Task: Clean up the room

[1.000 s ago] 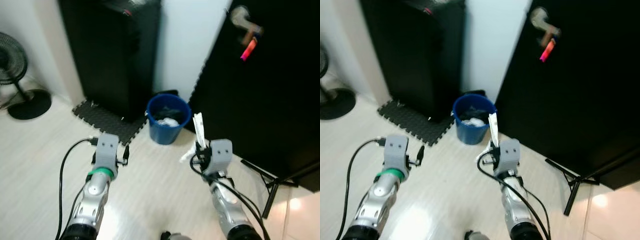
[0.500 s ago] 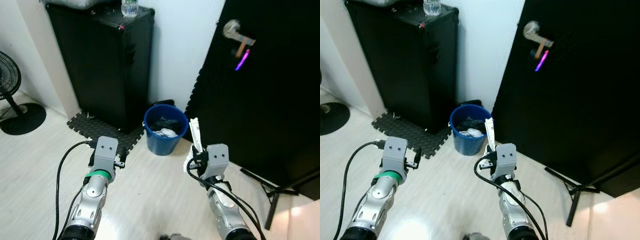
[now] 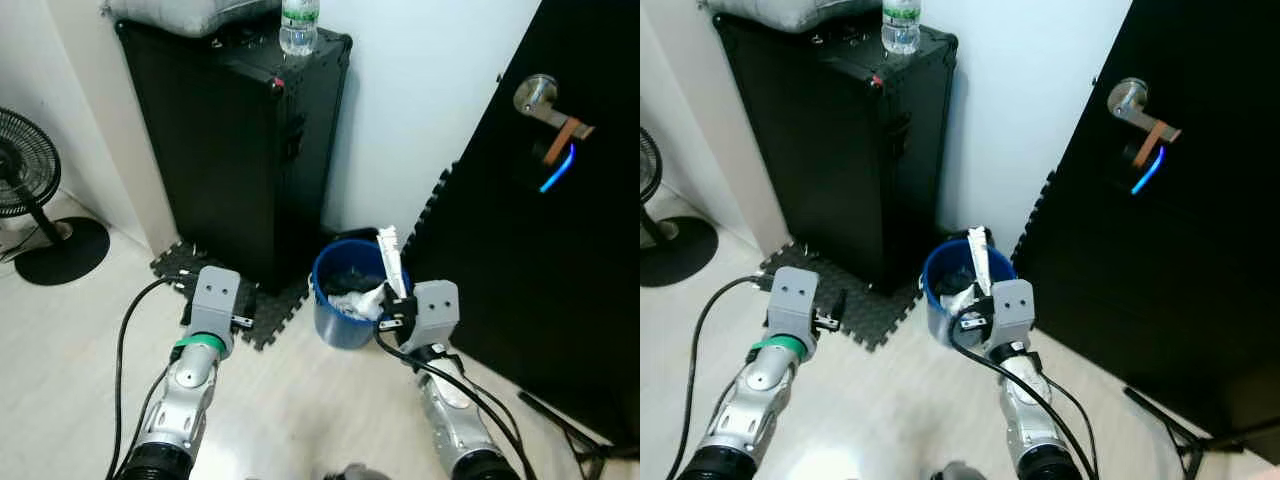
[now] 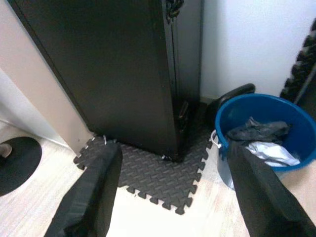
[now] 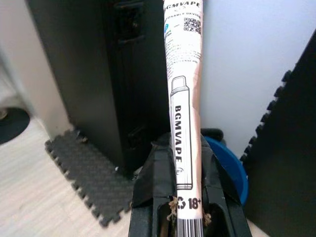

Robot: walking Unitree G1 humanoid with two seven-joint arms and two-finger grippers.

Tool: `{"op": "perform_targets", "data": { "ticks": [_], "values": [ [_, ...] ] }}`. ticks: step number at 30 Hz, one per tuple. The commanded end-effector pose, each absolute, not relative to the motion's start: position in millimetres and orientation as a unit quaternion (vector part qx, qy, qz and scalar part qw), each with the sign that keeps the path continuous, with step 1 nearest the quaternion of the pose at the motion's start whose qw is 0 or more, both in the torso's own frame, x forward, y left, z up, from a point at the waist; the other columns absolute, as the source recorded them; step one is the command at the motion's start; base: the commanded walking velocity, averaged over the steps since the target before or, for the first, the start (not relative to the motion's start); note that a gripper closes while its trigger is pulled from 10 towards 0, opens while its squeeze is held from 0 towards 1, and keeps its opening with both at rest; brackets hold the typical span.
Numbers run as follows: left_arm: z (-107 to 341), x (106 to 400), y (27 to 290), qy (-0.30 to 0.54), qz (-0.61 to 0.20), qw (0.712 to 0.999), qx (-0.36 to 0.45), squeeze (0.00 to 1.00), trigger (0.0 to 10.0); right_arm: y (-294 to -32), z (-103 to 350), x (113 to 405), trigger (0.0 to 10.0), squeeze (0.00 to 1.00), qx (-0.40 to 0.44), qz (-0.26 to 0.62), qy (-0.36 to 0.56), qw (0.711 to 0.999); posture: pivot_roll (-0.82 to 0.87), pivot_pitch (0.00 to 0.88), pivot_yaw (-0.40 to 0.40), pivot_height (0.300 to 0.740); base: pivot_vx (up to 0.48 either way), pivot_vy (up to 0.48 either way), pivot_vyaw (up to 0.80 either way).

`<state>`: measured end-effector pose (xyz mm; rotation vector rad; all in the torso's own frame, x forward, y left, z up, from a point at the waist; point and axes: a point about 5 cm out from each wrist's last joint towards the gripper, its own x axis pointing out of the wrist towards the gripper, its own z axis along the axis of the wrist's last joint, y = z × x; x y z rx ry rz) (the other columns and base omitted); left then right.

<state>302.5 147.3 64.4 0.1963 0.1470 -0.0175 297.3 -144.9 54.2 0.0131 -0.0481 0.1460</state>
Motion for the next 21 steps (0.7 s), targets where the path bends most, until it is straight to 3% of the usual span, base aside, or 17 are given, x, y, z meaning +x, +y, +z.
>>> {"op": "perform_targets", "data": {
  "ticks": [1,17,21],
  "values": [
    [58.7,299.6,147.0,0.085,-0.012,0.991,0.101,0.0,10.0,-147.9,48.8,294.2,10.0,0.0,0.005,0.067,-0.012,0.998,0.05,0.052,-0.001,0.736,0.454,0.0,0.0],
    [58.2,299.4,147.9,0.085,-0.012,0.991,0.102,0.0,10.0,-151.4,48.6,294.6,10.0,0.0,0.004,0.055,-0.009,0.998,0.05,0.054,0.001,0.736,0.454,0.0,0.0],
    [58.2,299.5,147.8,0.085,-0.012,0.991,0.102,0.0,10.0,-152.4,48.3,294.9,10.0,0.0,0.011,0.051,-0.008,0.999,0.05,0.054,0.002,0.736,0.455,0.0,-0.8]
  ]
}}
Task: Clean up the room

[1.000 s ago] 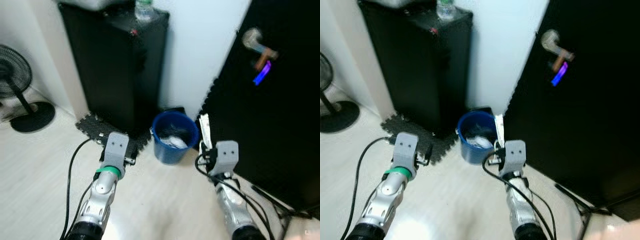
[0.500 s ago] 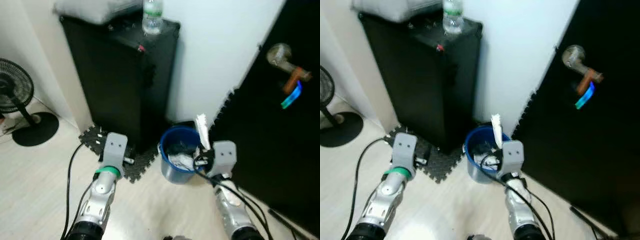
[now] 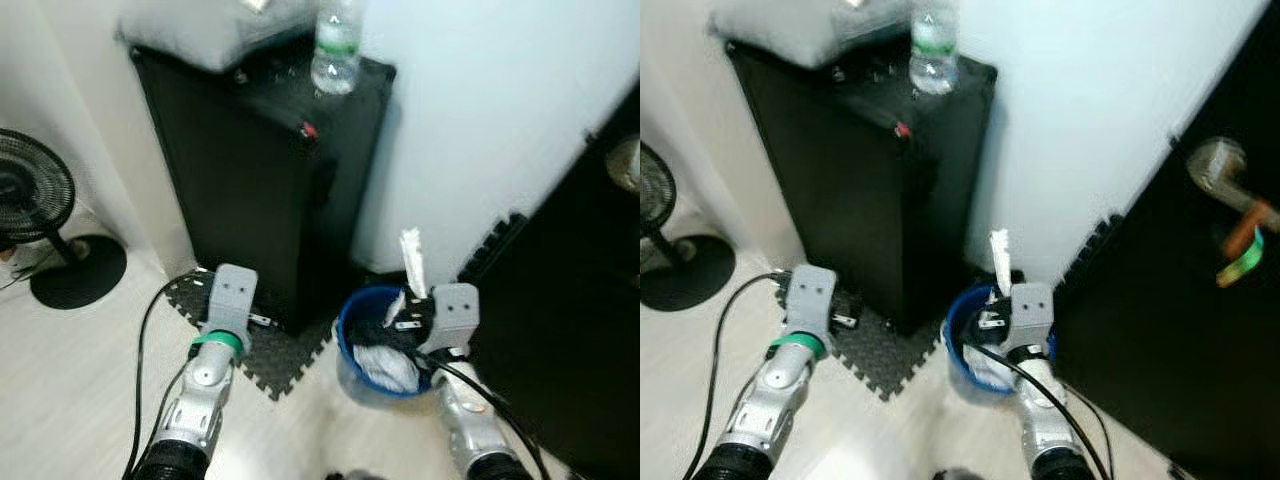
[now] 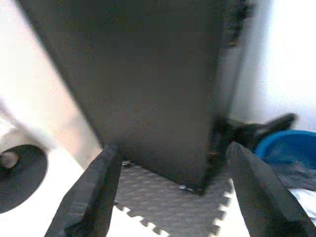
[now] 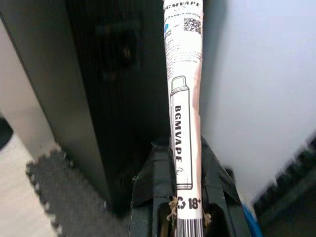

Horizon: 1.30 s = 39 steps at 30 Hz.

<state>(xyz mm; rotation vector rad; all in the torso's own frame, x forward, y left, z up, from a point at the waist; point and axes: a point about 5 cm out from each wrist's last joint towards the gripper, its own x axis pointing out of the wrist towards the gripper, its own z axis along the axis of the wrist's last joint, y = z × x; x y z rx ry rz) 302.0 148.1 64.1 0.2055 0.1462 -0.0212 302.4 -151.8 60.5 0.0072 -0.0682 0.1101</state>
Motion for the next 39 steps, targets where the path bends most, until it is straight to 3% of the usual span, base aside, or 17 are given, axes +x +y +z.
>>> {"op": "perform_targets", "data": {
  "ticks": [1,7,27,39],
  "values": [
    [58.2,299.5,147.8,0.086,-0.012,0.991,0.102,0.0,10.0,-152.7,48.4,294.9,10.0,0.0,0.01,0.05,-0.009,0.999,0.05,0.054,0.002,0.736,0.458,0.0,-0.8],
    [57.7,299.6,147.5,0.088,-0.014,0.991,0.098,0.0,10.0,-154.7,48.6,295.3,10.0,0.0,-0.006,0.044,-0.008,0.999,0.05,0.054,0.001,0.736,0.415,0.0,-0.4],
    [52.1,296.4,142.0,0.103,-0.044,0.988,0.103,0.0,10.0,-153.9,48.5,295.6,10.0,0.0,-0.001,0.045,-0.01,0.999,0.05,0.052,0.002,0.736,0.0,0.0,0.0],
    [34.2,291.1,137.7,0.166,-0.123,0.974,0.099,0.0,10.0,-160.1,49.2,298.3,10.0,0.0,-0.038,0.045,-0.002,0.998,0.06,0.101,-0.004,0.736,0.0,0.0,0.0]
  ]
}}
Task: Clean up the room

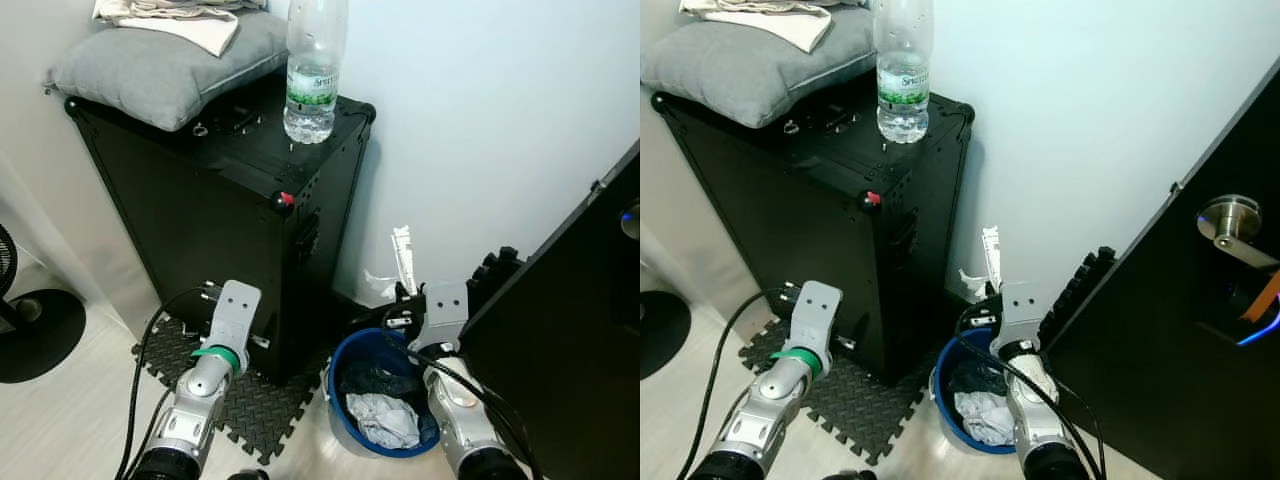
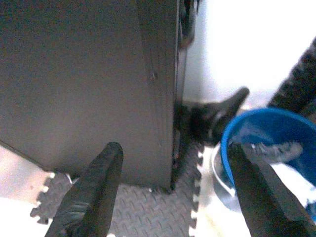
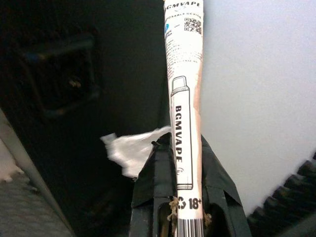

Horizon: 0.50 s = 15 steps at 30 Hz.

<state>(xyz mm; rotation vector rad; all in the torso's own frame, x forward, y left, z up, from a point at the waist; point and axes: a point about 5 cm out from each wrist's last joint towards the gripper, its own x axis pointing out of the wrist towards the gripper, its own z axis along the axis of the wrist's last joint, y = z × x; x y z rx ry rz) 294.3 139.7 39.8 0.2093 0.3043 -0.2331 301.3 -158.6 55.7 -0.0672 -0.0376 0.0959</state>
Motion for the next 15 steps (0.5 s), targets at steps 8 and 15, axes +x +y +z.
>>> {"op": "perform_targets", "data": {
  "ticks": [8,15],
  "values": [
    [41.6,283.7,157.1,0.154,-0.115,0.975,0.109,0.0,10.0,-190.3,35.5,308.0,10.0,0.0,-0.049,0.025,0.092,0.994,0.11,0.194,0.017,0.736,0.0,0.0,0.0],
    [44.4,254.6,177.4,0.157,-0.096,0.976,0.119,0.0,10.0,-202.3,17.4,304.2,10.0,0.0,-0.113,-0.001,0.188,0.976,0.18,0.25,0.012,0.736,0.0,0.0,0.0]
  ]
}}
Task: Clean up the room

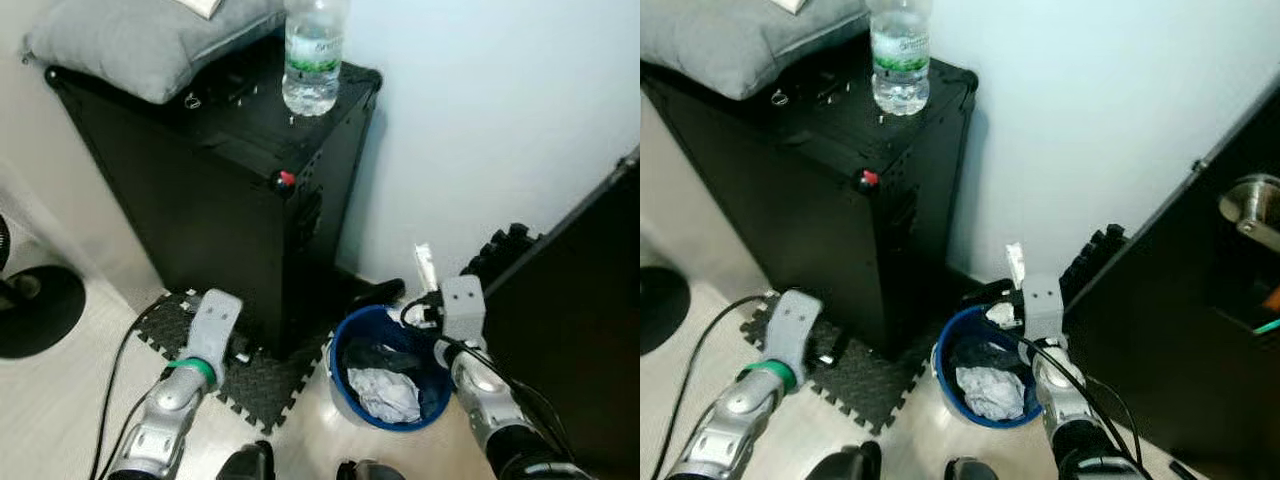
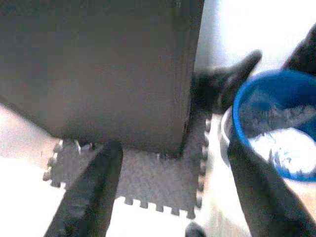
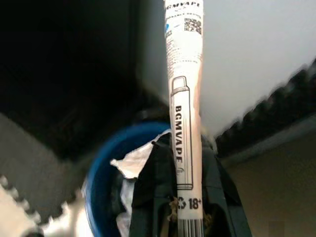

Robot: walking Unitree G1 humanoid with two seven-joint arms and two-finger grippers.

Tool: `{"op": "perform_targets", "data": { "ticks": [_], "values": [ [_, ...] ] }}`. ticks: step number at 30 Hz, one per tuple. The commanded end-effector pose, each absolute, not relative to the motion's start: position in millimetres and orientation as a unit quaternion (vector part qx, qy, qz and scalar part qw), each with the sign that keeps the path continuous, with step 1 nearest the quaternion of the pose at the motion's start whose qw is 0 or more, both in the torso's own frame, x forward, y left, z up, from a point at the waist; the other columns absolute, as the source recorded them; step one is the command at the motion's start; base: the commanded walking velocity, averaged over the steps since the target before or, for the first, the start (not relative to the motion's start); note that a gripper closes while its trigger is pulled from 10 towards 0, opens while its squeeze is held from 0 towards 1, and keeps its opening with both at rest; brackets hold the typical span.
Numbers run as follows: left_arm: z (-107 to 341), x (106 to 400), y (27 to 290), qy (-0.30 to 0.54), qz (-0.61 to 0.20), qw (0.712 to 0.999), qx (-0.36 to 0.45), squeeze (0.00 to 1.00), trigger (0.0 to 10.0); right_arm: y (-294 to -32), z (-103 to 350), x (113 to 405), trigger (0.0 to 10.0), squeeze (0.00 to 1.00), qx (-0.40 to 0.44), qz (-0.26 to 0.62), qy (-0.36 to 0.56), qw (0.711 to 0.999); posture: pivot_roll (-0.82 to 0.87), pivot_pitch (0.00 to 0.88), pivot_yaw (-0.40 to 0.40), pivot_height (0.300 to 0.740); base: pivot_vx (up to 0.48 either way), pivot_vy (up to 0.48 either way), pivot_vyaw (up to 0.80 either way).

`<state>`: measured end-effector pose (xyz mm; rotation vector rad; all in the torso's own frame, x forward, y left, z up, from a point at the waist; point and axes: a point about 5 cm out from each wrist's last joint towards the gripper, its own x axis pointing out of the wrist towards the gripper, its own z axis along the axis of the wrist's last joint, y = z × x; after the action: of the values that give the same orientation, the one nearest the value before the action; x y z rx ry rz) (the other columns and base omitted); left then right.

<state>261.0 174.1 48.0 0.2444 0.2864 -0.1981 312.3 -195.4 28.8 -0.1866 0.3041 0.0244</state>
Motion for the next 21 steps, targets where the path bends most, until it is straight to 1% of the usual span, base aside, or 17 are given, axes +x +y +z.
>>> {"op": "perform_targets", "data": {
  "ticks": [1,2,4,5,7,8,11,14,19,20,21],
  "values": [
    [45.2,250.7,179.6,0.158,-0.094,0.976,0.117,0.0,10.0,-205.4,16.7,304.2,10.0,0.0,-0.13,-0.014,0.196,0.972,0.18,0.25,0.012,0.736,0.0,0.0,0.0],
    [47.5,240.4,183.2,0.159,-0.09,0.976,0.116,0.0,10.0,-211.3,19.9,306.4,10.0,0.04,-0.134,-0.04,0.192,0.971,0.2,0.268,0.013,0.736,0.0,0.0,0.0],
    [48.1,237.5,184.3,0.16,-0.089,0.976,0.115,0.0,10.0,-212.7,21.5,307.5,10.0,0.04,-0.133,-0.047,0.189,0.972,0.2,0.268,0.013,0.736,0.0,0.0,0.0],
    [49.4,230.8,186.3,0.161,-0.086,0.976,0.115,0.0,10.0,-214.4,24.4,309.7,10.0,0.8,-0.128,-0.057,0.184,0.973,0.23,0.284,0.014,0.736,0.0,0.0,0.0],
    [50.3,226.7,187.6,0.162,-0.084,0.976,0.115,0.0,10.0,-215.3,26.3,311.3,10.0,0.8,-0.125,-0.063,0.181,0.973,0.23,0.284,0.014,0.736,0.0,0.0,0.0],
    [52.4,221.1,189.1,0.162,-0.082,0.977,0.115,0.0,10.0,-216.9,28.7,313.0,10.0,1.0,-0.122,-0.072,0.176,0.974,0.25,0.297,0.018,0.736,0.0,0.0,0.0],
    [61.2,210.9,190.3,0.157,-0.078,0.978,0.114,0.0,10.0,-223.9,35.4,316.2,10.0,1.0,-0.139,-0.103,0.161,0.972,0.26,0.308,0.022,0.736,0.0,0.0,0.0],
    [68.7,210.1,189.0,0.153,-0.078,0.979,0.111,0.0,10.0,-229.6,38.7,317.3,10.0,1.0,-0.178,-0.116,0.156,0.965,0.26,0.312,0.028,0.736,0.0,0.0,0.0],
    [73.6,213.3,187.1,0.151,-0.08,0.979,0.109,0.0,10.0,-233.5,37.7,315.5,10.0,1.0,-0.181,-0.119,0.16,0.963,0.25,0.308,0.031,0.736,0.0,0.0,0.0],
    [74.3,214.9,186.4,0.151,-0.082,0.979,0.109,0.0,10.0,-235.2,38.1,314.9,10.0,0.94,-0.175,-0.12,0.157,0.964,0.24,0.303,0.031,0.736,0.0,0.0,0.0],
    [74.6,216.1,185.9,0.152,-0.083,0.979,0.109,0.0,10.0,-236.3,38.4,314.6,10.0,0.94,-0.172,-0.121,0.156,0.965,0.24,0.3,0.031,0.736,0.0,0.0,0.0]
  ]
}}
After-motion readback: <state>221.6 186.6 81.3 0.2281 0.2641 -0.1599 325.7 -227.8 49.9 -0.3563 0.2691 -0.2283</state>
